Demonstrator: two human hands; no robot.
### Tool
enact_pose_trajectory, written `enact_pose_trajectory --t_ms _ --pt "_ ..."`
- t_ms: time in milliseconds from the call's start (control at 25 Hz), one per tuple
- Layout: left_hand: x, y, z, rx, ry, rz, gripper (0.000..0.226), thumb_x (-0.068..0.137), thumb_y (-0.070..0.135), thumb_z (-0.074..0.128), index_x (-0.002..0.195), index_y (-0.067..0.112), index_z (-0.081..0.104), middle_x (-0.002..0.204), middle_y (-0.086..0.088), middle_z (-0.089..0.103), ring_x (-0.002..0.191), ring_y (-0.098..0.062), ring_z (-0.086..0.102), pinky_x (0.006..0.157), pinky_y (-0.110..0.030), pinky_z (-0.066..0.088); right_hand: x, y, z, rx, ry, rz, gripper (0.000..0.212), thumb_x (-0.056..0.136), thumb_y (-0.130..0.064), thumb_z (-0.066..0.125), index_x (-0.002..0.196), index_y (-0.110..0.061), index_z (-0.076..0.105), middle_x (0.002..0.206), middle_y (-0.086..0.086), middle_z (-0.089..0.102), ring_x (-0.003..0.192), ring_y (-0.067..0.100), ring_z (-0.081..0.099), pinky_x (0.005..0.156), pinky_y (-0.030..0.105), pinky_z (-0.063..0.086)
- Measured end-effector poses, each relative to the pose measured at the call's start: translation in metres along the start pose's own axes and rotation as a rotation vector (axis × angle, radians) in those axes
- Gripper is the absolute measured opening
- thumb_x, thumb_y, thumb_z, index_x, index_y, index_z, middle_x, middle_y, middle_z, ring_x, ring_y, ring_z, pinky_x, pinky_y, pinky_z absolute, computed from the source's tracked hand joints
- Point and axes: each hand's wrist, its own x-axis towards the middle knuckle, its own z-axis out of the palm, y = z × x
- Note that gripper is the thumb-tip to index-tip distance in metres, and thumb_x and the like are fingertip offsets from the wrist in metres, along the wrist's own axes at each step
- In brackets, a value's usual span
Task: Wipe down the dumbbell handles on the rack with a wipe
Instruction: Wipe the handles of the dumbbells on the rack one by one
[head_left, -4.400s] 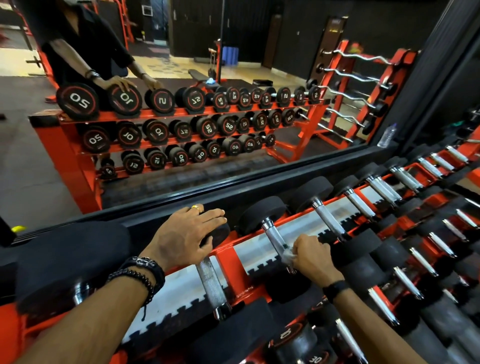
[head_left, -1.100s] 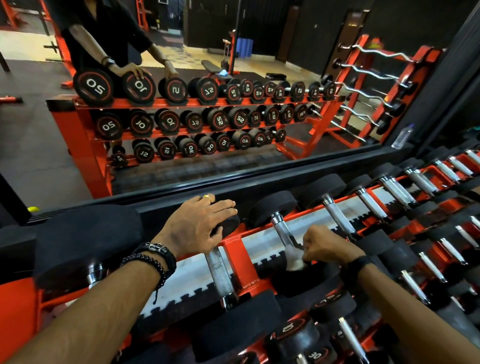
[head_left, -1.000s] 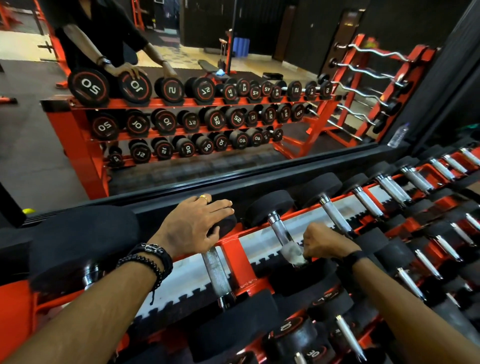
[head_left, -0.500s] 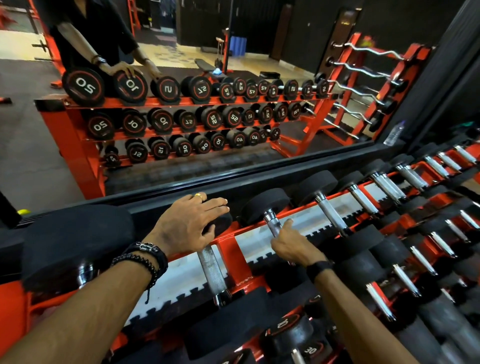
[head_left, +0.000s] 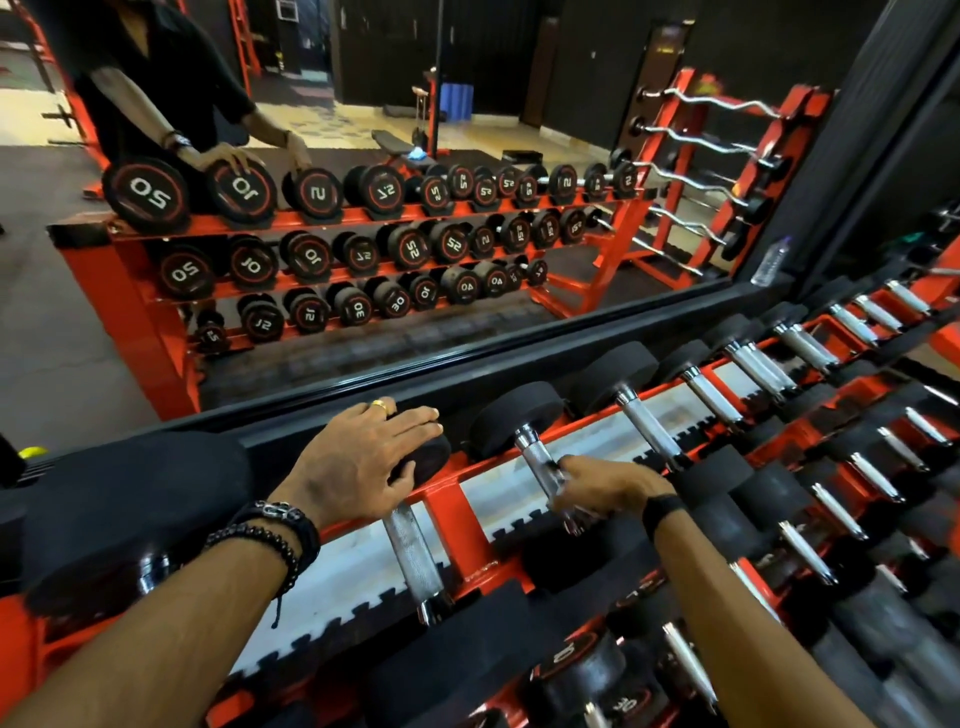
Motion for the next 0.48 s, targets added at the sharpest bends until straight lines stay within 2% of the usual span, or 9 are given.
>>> enact_pose_trajectory --t_ms 40,80,160,240,280,320,400,440,480 --pt "0.000 -0.001 0.001 0.005 0.000 0.007 0.052 0.083 0.035 0.048 0.131 0.020 0.062 0.135 0.003 0.061 0.100 -0.022 0.060 0.079 -0.031 0.051 0.003 0.002 0.000 -0.110 0.062 -0.031 0.027 0.091 -0.023 0.056 0.112 -0.008 0.055 0.103 0.011 0.066 0.090 0.025 0.064 0.083 0.039 0.055" --pt "0.000 -0.002 0.002 0.002 -0.002 0.019 0.052 0.083 0.035 0.049 0.131 0.020 0.061 0.135 0.003 0.060 0.100 -0.022 0.059 0.079 -0.031 0.051 0.004 0.004 0.004 -0.173 0.121 -0.063 0.023 0.090 -0.015 0.054 0.112 -0.007 0.055 0.102 0.011 0.065 0.085 0.021 0.063 0.077 0.035 0.055" --pt "0.000 -0.003 0.002 -0.005 0.011 0.040 0.051 0.083 0.032 0.053 0.131 0.019 0.061 0.136 0.002 0.060 0.100 -0.023 0.058 0.079 -0.032 0.052 0.008 0.011 0.010 -0.104 0.209 -0.082 0.020 0.086 -0.006 0.054 0.104 -0.002 0.059 0.098 0.011 0.068 0.081 0.018 0.064 0.075 0.032 0.056" --pt "-0.001 -0.002 0.002 -0.011 0.022 0.032 0.051 0.082 0.032 0.054 0.131 0.018 0.062 0.136 0.003 0.060 0.100 -0.023 0.059 0.080 -0.035 0.054 0.015 0.018 0.017 -0.044 0.289 -0.068 0.011 0.079 0.001 0.055 0.085 0.001 0.063 0.083 0.011 0.070 0.072 0.018 0.068 0.067 0.029 0.058" --pt "-0.001 -0.002 0.003 -0.011 0.025 0.032 0.051 0.082 0.032 0.053 0.130 0.018 0.062 0.135 0.003 0.060 0.099 -0.023 0.059 0.080 -0.036 0.054 0.016 0.018 0.018 -0.057 0.338 -0.053 0.009 0.077 0.002 0.054 0.072 -0.001 0.060 0.071 0.008 0.066 0.064 0.017 0.064 0.056 0.024 0.054" --pt "0.000 -0.002 0.003 -0.013 0.029 0.033 0.051 0.082 0.032 0.053 0.129 0.018 0.062 0.135 0.003 0.060 0.099 -0.023 0.059 0.079 -0.036 0.055 0.019 0.019 0.020 -0.071 0.395 -0.056 0.016 0.075 0.001 0.053 0.060 -0.005 0.053 0.061 0.005 0.058 0.057 0.016 0.057 0.047 0.023 0.045" --pt "0.000 -0.002 0.001 -0.005 0.035 0.034 0.051 0.080 0.033 0.052 0.128 0.019 0.062 0.134 0.004 0.061 0.097 -0.021 0.060 0.078 -0.035 0.055 0.013 0.017 0.027 -0.061 0.564 -0.067 0.025 0.070 -0.002 0.052 0.051 -0.010 0.040 0.053 0.002 0.042 0.054 0.020 0.045 0.047 0.029 0.032" --pt "0.000 -0.002 -0.001 -0.002 0.042 0.029 0.051 0.079 0.034 0.052 0.127 0.020 0.063 0.133 0.005 0.061 0.096 -0.020 0.060 0.078 -0.035 0.055 0.007 0.017 0.031 0.011 0.681 -0.067 0.021 0.069 -0.003 0.052 0.051 -0.009 0.043 0.053 0.002 0.043 0.057 0.021 0.044 0.052 0.030 0.033" --pt "0.001 0.001 -0.003 -0.005 0.038 0.015 0.052 0.078 0.035 0.052 0.126 0.022 0.062 0.132 0.005 0.062 0.097 -0.019 0.061 0.080 -0.034 0.055 -0.001 0.017 0.035 0.131 0.794 -0.083 0.016 0.069 -0.002 0.052 0.055 -0.009 0.053 0.057 0.001 0.051 0.061 0.019 0.046 0.058 0.030 0.037"
